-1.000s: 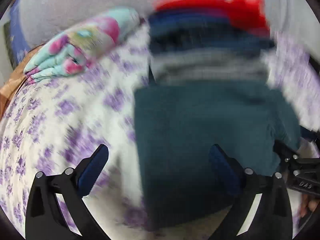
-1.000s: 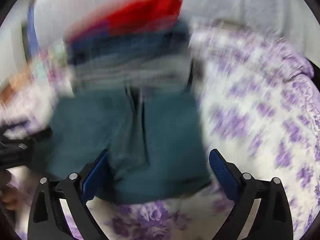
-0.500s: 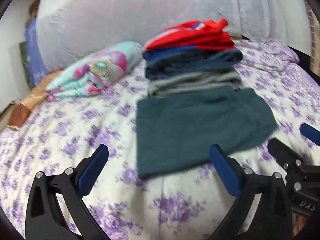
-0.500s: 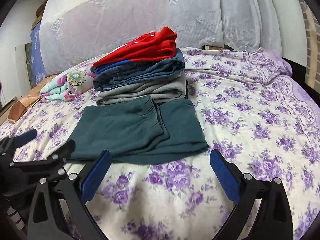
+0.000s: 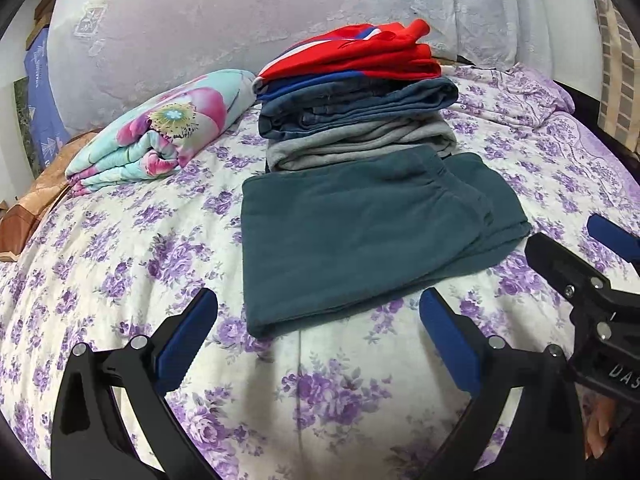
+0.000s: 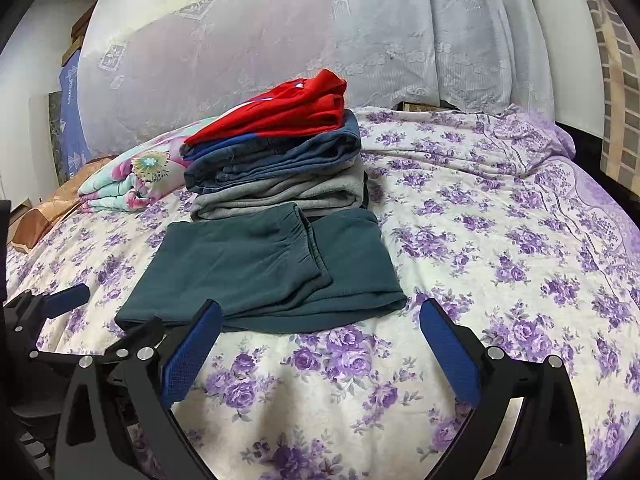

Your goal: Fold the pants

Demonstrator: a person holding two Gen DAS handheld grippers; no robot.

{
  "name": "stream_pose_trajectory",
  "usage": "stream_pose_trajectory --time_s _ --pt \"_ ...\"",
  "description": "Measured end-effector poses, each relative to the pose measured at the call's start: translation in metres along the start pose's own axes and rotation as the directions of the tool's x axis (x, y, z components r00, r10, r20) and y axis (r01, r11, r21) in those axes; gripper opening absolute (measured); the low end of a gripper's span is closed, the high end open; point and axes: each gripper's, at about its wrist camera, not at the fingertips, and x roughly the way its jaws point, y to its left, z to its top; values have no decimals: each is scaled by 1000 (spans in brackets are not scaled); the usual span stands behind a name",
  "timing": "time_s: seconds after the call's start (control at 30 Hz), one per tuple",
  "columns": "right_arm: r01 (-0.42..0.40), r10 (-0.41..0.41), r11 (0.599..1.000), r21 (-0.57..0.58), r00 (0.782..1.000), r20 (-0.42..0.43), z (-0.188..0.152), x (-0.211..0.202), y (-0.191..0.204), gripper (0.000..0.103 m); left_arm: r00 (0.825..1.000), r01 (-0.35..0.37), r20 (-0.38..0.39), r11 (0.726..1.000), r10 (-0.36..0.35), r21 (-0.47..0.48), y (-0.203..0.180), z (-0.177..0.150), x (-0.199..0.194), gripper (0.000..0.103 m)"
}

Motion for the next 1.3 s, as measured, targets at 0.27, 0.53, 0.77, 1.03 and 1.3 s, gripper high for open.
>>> stream_pose_trajectory --time_s 0.27,0.53,0.77,1.03,1.3 --pt "-8 8 1000 -4 1000 -9 0 1 3 100 1000 14 2 1000 -14 12 -3 -1 -2 99" --pt "-14 14 1000 2 1000 -16 0 2 2 100 999 38 -18 999 -38 1 -2 0 1 99" --pt "-17 17 1000 4 1000 -24 -1 3 3 100 999 36 -20 999 -36 3 -2 -1 2 99" --pt "-23 24 999 23 999 -25 -1 4 0 100 1000 -6 31 1000 5 13 -4 0 -9 98" --pt "-25 25 999 34 999 -24 0 3 -3 100 1000 24 -8 999 -24 -27 2 1 -1 98"
